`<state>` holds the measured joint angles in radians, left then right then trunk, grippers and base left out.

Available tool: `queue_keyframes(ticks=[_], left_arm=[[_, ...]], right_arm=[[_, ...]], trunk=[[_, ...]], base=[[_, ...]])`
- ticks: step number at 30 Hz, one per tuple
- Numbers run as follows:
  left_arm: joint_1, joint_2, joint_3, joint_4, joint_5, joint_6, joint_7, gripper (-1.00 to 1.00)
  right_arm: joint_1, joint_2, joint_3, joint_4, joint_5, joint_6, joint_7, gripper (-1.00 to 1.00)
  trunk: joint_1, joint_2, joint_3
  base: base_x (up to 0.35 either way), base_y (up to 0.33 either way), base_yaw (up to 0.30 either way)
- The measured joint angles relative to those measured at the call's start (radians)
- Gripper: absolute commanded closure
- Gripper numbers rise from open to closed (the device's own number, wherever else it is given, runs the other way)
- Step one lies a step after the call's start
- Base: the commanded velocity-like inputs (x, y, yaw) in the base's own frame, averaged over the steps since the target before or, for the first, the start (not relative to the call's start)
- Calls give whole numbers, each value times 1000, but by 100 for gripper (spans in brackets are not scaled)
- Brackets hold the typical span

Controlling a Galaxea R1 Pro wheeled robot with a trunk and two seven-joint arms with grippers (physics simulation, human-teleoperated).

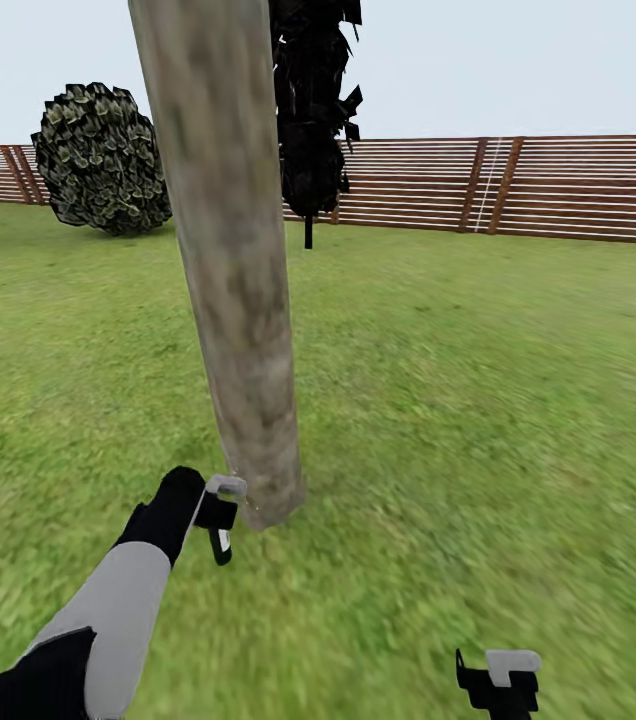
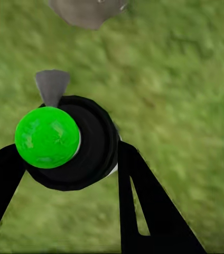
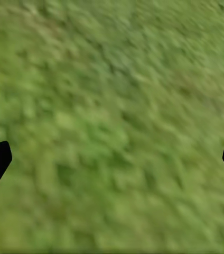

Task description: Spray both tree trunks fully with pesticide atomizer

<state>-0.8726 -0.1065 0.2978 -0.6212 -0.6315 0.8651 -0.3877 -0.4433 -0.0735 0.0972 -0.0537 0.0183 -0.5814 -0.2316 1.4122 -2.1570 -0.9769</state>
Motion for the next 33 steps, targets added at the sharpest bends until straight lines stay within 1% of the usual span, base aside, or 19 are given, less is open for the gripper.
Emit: queue_keyframes(ticks=[3,4,5,6,7,8,9,10,12,14,16,19,23,24,25,26,28,30,33], left_arm=[[-4,21,-13,-1,-10,8,-1,100],[-4,46,-14,-1,-12,9,-2,100],[-4,86,-14,-1,-10,10,-12,100],[-4,104,-15,-1,-12,9,-25,100],[-1,117,-16,0,-5,11,-53,100],[1,121,-17,0,-3,11,-71,100],[2,119,-18,-1,-2,11,-89,100],[-1,109,-30,-1,4,11,-101,100],[-7,88,-54,-3,2,10,-105,100],[-15,65,-66,-4,2,11,-106,100],[-25,55,-71,-5,-5,8,-106,100],[-35,60,-72,-7,-8,9,-107,100],[-42,76,-68,-110,-11,14,-107,100],[-43,82,-67,-119,-14,19,-107,100],[-44,96,-66,-129,-18,32,-108,100],[-45,103,-67,-133,-12,40,-108,100],[-46,105,-70,-135,-5,46,-109,100],[-46,97,-72,-134,1,51,-109,100],[-46,100,-73,-132,-3,61,-110,100]], right_arm=[[0,0,0,0,-1,0,0,-100],[0,0,0,0,-1,0,0,-100],[0,0,-1,0,-1,0,0,-100],[0,0,0,-1,-1,0,0,-100],[0,0,0,-1,-1,0,0,-100],[0,0,0,-1,-1,0,0,-100],[0,0,0,-1,-1,0,0,-100],[0,0,-1,-1,-1,0,0,-100],[0,0,-1,-2,-1,0,0,-100],[0,0,-1,-2,-1,0,0,-100],[0,0,-1,-2,-1,0,0,-100],[0,-1,-1,-2,-1,0,0,-100],[0,-2,-1,-1,-1,0,0,-100],[0,-2,-1,-1,-1,0,0,-100],[0,-2,-1,-1,-1,0,0,-100],[0,-1,0,-1,-1,0,0,-100],[0,0,0,-1,-1,0,0,-100],[0,0,0,0,-1,0,0,-100],[0,-1,0,0,-1,0,0,-100]], trunk=[[0,0,0],[0,0,0],[0,0,0],[0,0,0],[0,0,0],[0,0,0],[0,0,0],[0,0,0],[0,0,0],[0,0,0],[0,0,0],[0,0,0],[0,0,0],[0,0,0],[0,0,0],[0,0,0],[0,0,0],[0,0,0],[0,0,0]], base=[[0,0,0],[0,0,-36],[0,0,-110],[0,0,-201],[0,0,-237],[0,0,-183],[0,0,-60],[0,0,-31],[-19,0,-13],[-226,0,-4],[-308,0,-1],[-137,0,0],[-13,0,0],[-2,0,0],[-1,0,0],[0,0,0],[0,0,0],[0,0,0],[0,0,0]])
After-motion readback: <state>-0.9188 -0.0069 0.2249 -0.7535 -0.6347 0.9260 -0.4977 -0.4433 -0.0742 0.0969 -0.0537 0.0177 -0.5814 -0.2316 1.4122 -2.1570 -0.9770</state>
